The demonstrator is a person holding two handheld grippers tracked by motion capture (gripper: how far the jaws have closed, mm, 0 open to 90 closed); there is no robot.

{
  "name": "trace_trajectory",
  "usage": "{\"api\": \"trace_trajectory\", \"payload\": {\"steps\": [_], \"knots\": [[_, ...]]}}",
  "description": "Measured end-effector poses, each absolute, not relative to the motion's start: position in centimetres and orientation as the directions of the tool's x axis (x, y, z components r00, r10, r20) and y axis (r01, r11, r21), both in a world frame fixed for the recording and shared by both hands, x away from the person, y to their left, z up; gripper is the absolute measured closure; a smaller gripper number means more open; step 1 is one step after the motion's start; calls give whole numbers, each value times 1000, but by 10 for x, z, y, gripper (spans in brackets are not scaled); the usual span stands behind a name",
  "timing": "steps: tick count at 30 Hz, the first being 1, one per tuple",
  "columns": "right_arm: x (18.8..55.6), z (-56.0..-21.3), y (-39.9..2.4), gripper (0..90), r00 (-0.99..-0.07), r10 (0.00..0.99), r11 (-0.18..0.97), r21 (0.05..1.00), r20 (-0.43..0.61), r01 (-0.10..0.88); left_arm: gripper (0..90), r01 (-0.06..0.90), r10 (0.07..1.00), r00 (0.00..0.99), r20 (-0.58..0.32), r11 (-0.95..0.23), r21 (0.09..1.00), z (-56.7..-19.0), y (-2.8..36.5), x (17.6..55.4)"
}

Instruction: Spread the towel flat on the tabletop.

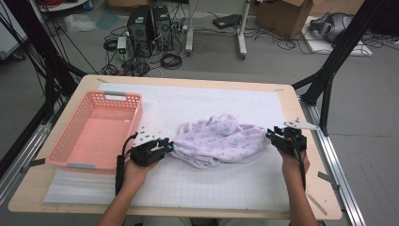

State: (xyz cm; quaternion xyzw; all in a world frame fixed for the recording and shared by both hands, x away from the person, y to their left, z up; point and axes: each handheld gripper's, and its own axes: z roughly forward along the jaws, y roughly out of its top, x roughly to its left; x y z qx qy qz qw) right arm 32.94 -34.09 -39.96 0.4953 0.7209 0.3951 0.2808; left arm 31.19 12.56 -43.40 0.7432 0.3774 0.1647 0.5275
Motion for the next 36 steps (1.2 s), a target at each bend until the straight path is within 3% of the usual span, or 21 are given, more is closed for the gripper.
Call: {"api": "trace_trajectory", "payload": {"steps": [10, 16, 21, 24, 25, 27, 28, 32, 36], "knots": [[287, -414, -328, 597, -589, 808, 327, 842, -13, 430, 365, 387, 657, 739, -149, -233, 892, -432, 101, 303], [287, -431, -301, 497, -708, 706, 412, 803, 18, 430, 335, 427, 643, 754, -136, -322, 845, -442, 81, 305], [298, -443, -286, 551, -727, 687, 457, 764, 23, 456, 356, 422, 643, 763, -62, -423, 802, -451, 62, 303], [300, -447, -281, 696, -709, 705, 485, 746, -24, 457, 409, 390, 649, 761, 4, -462, 797, -450, 57, 301], [300, -446, -282, 771, -710, 704, 483, 744, -17, 462, 491, 373, 645, 764, 26, -473, 798, -450, 58, 301], [298, -445, -283, 832, -719, 695, 493, 738, -16, 460, 785, 380, 632, 775, -3, -463, 800, -450, 61, 300], [297, -443, -283, 839, -728, 685, 502, 732, -12, 461, 823, 371, 625, 780, 4, -467, 803, -448, 63, 299], [281, -431, -284, 839, -787, 616, 532, 711, 49, 460, 837, 365, 640, 767, -52, -367, 856, -431, 80, 296], [266, -415, -291, 840, -804, 585, 480, 754, 106, 449, 843, 359, 668, 739, -89, -278, 891, -413, 95, 302]]}}
